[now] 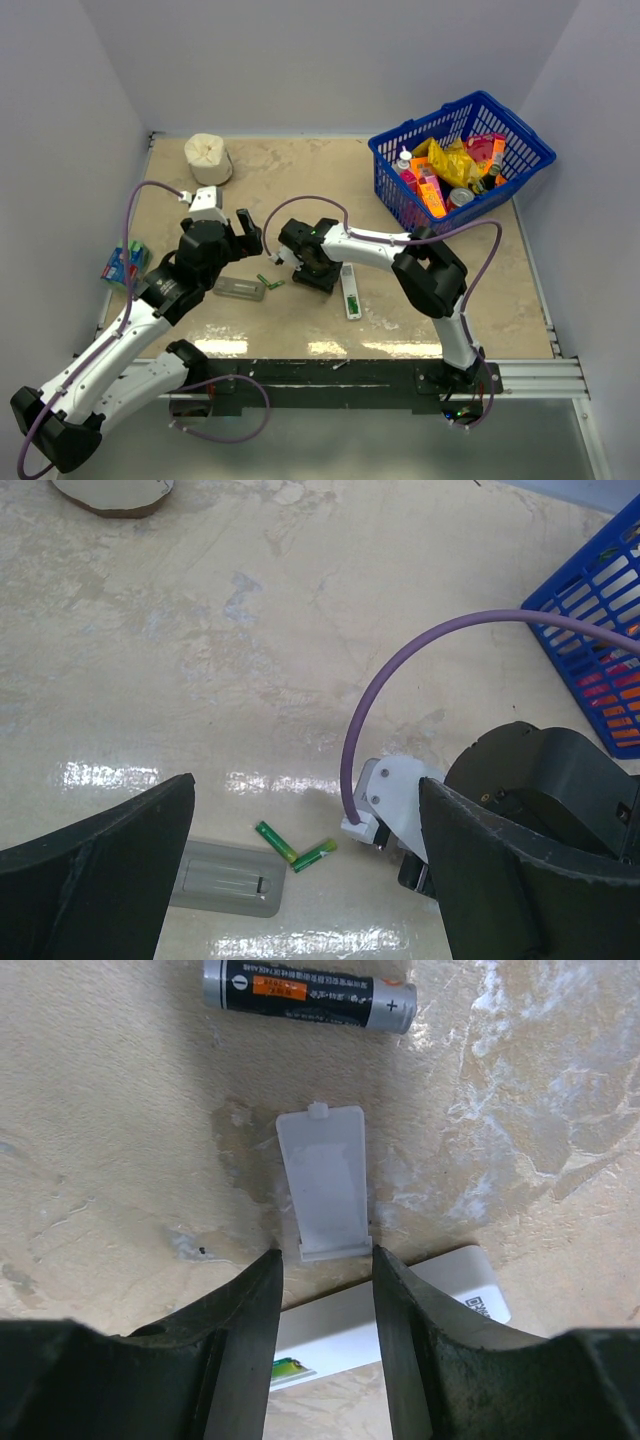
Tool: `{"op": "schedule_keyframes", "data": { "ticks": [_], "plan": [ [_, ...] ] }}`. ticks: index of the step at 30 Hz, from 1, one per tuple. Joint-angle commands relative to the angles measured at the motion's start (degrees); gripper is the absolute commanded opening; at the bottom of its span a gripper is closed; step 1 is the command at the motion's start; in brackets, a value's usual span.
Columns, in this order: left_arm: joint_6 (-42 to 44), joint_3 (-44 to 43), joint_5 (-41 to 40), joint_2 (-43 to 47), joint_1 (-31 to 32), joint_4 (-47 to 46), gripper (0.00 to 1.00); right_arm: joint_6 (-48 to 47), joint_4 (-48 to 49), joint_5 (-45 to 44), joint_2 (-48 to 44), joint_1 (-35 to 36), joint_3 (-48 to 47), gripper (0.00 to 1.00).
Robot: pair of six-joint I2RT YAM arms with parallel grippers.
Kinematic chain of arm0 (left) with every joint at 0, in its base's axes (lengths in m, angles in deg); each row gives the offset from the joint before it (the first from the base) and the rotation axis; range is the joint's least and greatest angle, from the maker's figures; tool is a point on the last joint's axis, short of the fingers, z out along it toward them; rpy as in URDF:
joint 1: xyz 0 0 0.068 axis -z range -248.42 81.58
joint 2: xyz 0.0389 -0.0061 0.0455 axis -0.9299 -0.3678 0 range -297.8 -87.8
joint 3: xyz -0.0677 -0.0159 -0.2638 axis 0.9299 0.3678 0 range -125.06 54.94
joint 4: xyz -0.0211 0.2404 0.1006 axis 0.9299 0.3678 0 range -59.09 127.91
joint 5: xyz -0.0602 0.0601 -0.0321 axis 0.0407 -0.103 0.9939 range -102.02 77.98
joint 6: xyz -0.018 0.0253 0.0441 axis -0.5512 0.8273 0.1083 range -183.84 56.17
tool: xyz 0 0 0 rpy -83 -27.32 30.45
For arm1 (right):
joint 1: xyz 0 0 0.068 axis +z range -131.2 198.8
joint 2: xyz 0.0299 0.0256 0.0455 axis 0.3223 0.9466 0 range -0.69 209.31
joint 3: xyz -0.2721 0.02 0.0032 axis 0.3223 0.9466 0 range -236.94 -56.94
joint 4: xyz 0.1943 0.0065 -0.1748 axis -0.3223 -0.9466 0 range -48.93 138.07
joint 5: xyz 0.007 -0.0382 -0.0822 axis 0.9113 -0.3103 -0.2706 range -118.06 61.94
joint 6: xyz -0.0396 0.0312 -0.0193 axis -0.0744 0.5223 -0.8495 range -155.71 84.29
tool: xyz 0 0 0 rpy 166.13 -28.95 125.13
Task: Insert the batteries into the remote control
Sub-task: Pick up the battery cover at the center of the board.
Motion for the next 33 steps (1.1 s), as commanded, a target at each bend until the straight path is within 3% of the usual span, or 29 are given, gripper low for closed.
{"op": "schedule_keyframes", "data": {
  "ticks": [1, 8, 20, 29, 33],
  "plan": [
    [-1.7, 0.7, -0.9, 1.2, -0.2, -2.2, 0.97, -0.6, 4.2, 4.6, 2.2, 0.5, 1.1, 0.46],
    [-2.2, 0.8, -0.9, 1.7, -0.3, -1.7, 0.97, -1.5, 5.1, 7.4, 2.8, -0.3, 1.6, 0.46],
    [-3.1, 0.9, -0.2, 1.7, -0.3, -1.5, 0.97, 2.6, 5.3, 4.1, 3.6, -0.8, 2.8, 0.45],
    [-4.1, 1.2, 0.6, 1.8, -0.2, -1.5, 0.97, 6.7, 5.9, 4.1, 5.3, -1.3, 3.5, 0.41],
    [-4.5, 1.5, 1.3, 1.8, -0.3, -1.5, 0.97, 7.6, 6.0, 3.8, 5.5, -1.6, 4.0, 0.33]
  ]
}}
